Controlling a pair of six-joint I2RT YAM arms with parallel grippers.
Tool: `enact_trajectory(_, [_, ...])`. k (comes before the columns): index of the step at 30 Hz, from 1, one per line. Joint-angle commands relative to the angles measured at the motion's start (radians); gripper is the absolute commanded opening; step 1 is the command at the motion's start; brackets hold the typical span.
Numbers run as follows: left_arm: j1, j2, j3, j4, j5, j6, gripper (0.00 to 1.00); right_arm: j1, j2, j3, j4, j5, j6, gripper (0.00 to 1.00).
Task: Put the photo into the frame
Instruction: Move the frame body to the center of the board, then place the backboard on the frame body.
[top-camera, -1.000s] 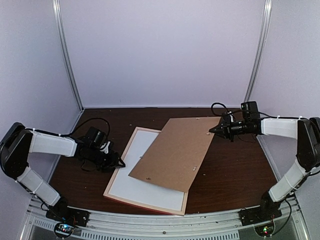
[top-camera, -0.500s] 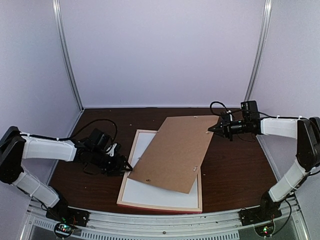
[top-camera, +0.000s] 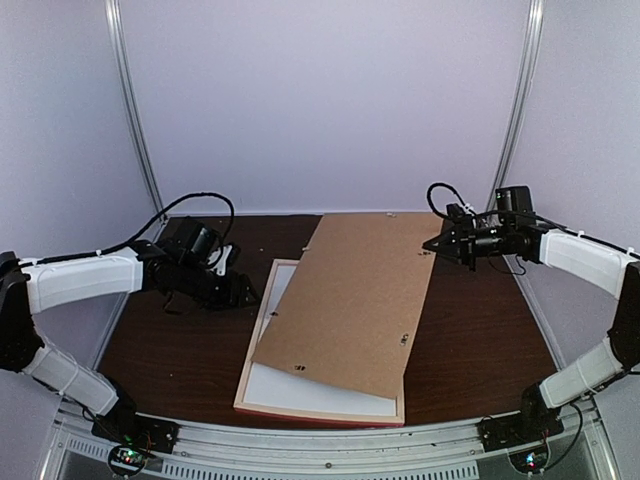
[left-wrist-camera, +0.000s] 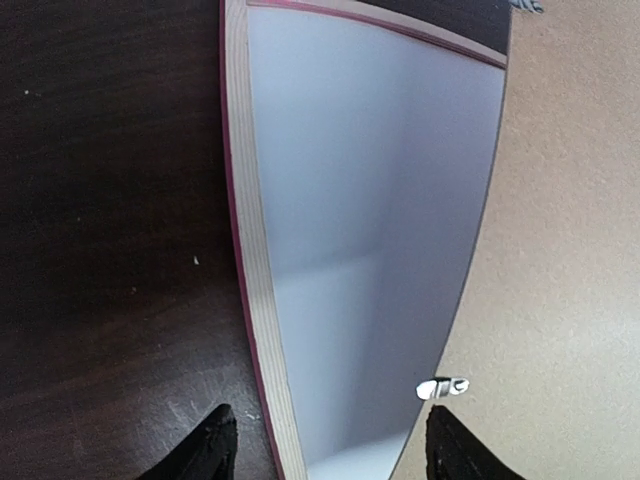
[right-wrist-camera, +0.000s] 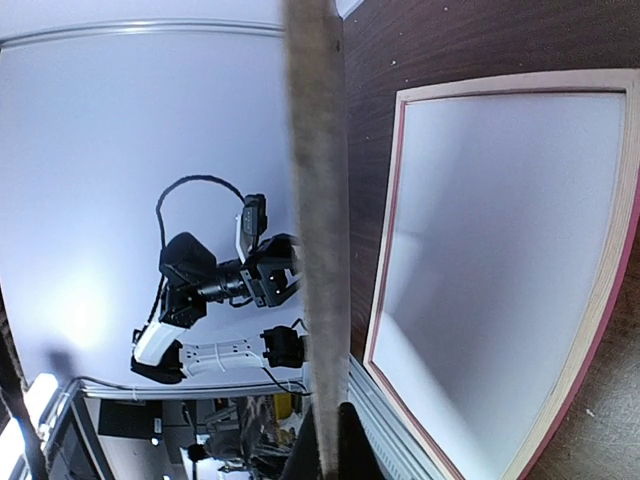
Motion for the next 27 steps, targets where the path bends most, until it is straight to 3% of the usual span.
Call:
enact_trajectory(1, [0.012, 0.024, 0.064, -0.051, -0.044, 0.076, 0.66, 0.024, -0.023, 0.082, -0.175, -0.068, -0.131, 0.00])
enact_trajectory(15, [0.042, -0.001, 0.103, -0.107, -0.144, 0.151, 0.67, 0.204, 0.193, 0.164, -0.015, -0.076, -0.038, 0.00])
enact_trajectory(27, [0.044, 0.040, 0.099, -0.088, -0.127, 0.178, 0.67, 0.210, 0.445, 0.255, 0.091, -0.089, -0.015, 0.00])
